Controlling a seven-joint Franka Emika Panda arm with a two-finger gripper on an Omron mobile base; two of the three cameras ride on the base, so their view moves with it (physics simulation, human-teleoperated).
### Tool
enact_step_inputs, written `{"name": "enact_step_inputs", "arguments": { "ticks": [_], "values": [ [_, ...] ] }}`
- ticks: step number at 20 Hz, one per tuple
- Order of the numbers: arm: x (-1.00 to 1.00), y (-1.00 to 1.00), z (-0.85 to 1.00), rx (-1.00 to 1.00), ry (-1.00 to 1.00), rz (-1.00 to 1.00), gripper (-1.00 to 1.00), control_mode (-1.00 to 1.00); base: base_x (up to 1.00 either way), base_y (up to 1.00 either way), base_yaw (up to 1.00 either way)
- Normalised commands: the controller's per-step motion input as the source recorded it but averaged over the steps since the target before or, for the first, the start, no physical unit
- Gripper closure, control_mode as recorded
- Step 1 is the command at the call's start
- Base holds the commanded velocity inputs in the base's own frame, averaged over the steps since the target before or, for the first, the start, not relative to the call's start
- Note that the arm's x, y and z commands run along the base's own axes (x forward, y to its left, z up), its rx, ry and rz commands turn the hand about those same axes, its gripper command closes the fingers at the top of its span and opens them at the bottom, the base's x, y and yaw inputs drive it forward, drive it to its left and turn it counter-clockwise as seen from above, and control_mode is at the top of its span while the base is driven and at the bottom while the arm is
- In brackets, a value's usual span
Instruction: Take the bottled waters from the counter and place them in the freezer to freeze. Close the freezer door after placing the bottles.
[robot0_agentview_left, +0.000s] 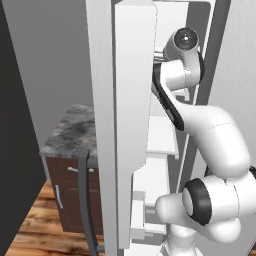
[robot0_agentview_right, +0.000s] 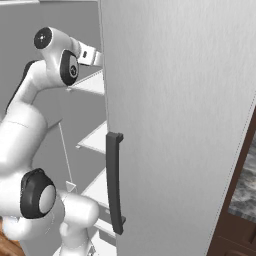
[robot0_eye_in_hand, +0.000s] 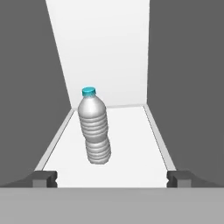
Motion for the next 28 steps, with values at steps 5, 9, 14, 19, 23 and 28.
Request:
{"name": "enact_step_inputs", "arguments": {
  "ticks": [5,9,14,19,23,28],
  "values": [
    [-0.93,0.0,0.0,0.01,-0.03,0.01,-1.0,-1.0,0.0,0.0,0.0],
    [-0.79,0.0,0.04,0.0,0.1,0.03,-1.0,-1.0,0.0,0.0,0.0],
    [-0.94,-0.02,0.01,0.0,0.15,0.02,-1.0,-1.0,0.0,0.0,0.0],
    [-0.93,-0.19,-0.22,0.0,0.03,0.06,-1.0,-1.0,0.0,0.0,0.0],
    [-0.71,-0.18,-0.35,0.0,0.07,0.05,-1.0,-1.0,0.0,0.0,0.0],
    [-0.69,-0.07,-0.4,0.0,0.09,0.04,-1.0,-1.0,0.0,0.0,0.0]
  ]
}}
